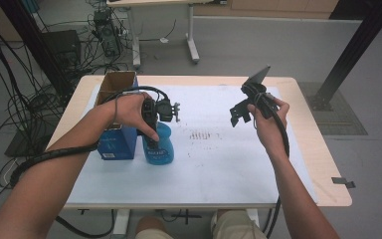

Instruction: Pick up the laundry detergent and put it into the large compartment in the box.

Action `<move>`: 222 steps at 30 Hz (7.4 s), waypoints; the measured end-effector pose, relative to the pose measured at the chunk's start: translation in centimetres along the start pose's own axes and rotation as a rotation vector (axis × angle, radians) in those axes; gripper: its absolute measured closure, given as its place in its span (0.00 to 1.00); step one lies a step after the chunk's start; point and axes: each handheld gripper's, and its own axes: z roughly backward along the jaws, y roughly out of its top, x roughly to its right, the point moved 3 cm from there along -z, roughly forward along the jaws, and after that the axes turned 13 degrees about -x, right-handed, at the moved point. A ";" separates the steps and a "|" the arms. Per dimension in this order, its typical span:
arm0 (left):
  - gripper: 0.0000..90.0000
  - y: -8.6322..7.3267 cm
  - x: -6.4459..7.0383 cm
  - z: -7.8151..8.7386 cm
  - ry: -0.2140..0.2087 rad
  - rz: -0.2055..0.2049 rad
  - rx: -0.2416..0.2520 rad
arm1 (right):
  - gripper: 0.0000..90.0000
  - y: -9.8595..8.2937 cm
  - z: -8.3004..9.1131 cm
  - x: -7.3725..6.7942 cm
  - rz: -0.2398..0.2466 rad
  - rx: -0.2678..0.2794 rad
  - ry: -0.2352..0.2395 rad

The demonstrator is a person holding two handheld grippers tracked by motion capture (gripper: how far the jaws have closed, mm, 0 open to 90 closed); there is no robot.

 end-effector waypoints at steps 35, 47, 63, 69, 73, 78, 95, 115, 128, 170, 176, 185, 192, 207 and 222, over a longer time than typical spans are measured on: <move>0.06 -0.1 0.2 0.2 0.005 0.000 -0.006 | 0.05 -0.2 0.4 -0.1 -0.003 0.005 -0.007; 0.06 -0.2 0.2 0.1 0.006 0.002 -0.001 | 0.05 -0.1 0.3 -0.3 0.000 0.004 -0.005; 0.07 -0.1 0.2 0.2 0.011 -0.001 -0.001 | 0.05 -0.2 0.3 0.0 -0.003 0.007 -0.002; 0.08 -0.1 0.3 0.1 0.016 0.000 -0.002 | 0.05 -0.2 0.2 0.0 -0.007 0.005 -0.003; 0.09 -0.3 0.4 -0.1 0.020 0.002 0.000 | 0.05 -0.2 0.2 0.0 -0.003 0.005 -0.003; 0.11 -0.3 0.4 -0.1 0.025 0.001 0.001 | 0.05 -0.2 0.1 0.1 -0.008 0.004 -0.001; 0.22 -0.2 0.4 -0.5 0.041 -0.013 -0.001 | 0.05 -0.1 0.0 0.1 -0.006 0.001 -0.005; 0.32 0.1 0.1 -0.7 0.031 -0.018 -0.004 | 0.05 0.3 -0.3 0.0 -0.008 -0.008 -0.005; 0.41 0.3 -0.2 -0.6 0.003 -0.024 -0.009 | 0.05 0.2 -0.3 0.0 -0.009 -0.004 -0.008; 0.42 0.4 -0.2 -0.5 0.000 -0.019 -0.015 | 0.05 0.4 -0.3 -0.2 -0.011 -0.010 -0.008; 0.42 0.4 -0.2 -0.5 0.000 -0.020 -0.015 | 0.05 0.3 -0.3 -0.2 -0.008 -0.010 -0.011; 0.42 0.3 -0.1 -0.6 0.002 -0.018 -0.010 | 0.05 0.4 -0.3 -0.3 -0.009 -0.011 -0.011; 0.42 0.3 -0.2 -0.5 -0.002 -0.014 -0.011 | 0.05 0.3 -0.3 -0.2 -0.009 -0.010 -0.009; 0.42 0.4 -0.2 -0.5 -0.005 -0.012 -0.015 | 0.05 0.3 -0.3 -0.2 -0.007 -0.009 -0.009; 0.42 0.5 -0.3 -0.5 -0.007 -0.011 -0.023 | 0.05 0.3 -0.3 -0.2 -0.008 -0.008 -0.011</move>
